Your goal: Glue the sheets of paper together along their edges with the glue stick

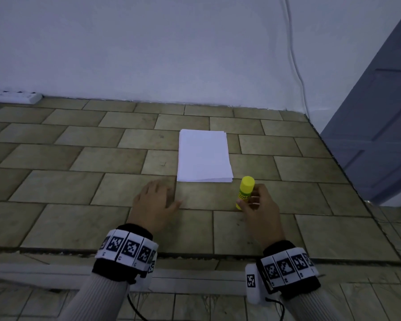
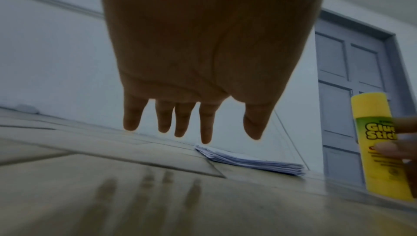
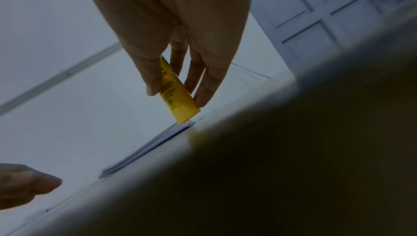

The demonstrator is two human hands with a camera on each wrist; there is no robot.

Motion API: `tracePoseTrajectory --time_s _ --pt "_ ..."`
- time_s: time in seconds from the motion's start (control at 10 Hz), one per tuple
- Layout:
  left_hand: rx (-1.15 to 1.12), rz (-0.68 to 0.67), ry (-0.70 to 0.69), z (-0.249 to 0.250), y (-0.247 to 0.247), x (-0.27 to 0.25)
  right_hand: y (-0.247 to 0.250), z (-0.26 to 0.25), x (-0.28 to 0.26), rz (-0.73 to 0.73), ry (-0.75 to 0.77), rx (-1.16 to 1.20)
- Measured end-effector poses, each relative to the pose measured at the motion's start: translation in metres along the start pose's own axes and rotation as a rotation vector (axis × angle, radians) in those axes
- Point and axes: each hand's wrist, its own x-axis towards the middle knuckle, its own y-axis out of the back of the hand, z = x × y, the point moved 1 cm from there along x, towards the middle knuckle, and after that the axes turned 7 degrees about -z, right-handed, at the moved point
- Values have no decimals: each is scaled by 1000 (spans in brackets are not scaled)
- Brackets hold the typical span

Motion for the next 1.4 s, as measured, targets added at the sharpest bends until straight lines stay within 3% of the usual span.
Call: tracePoseTrajectory --time_s 0.1,0.3,0.5,0.9,1.3,1.4 --pt "10 33 19 2 2 -4 -1 6 -2 18 -17 18" --pt "92 -73 55 3 -10 -17 -6 17 -5 56 12 48" --pt "90 -68 51 2 -19 -25 -12 26 -11 74 44 48" --pt "18 192 -38 -19 -46 -11 -13 31 -10 63 34 -23" --pt "-3 174 -26 -19 -49 -10 -14 23 -15 67 -11 -19" --pt "-122 189 -26 -19 -37 -10 -6 13 -11 155 38 21"
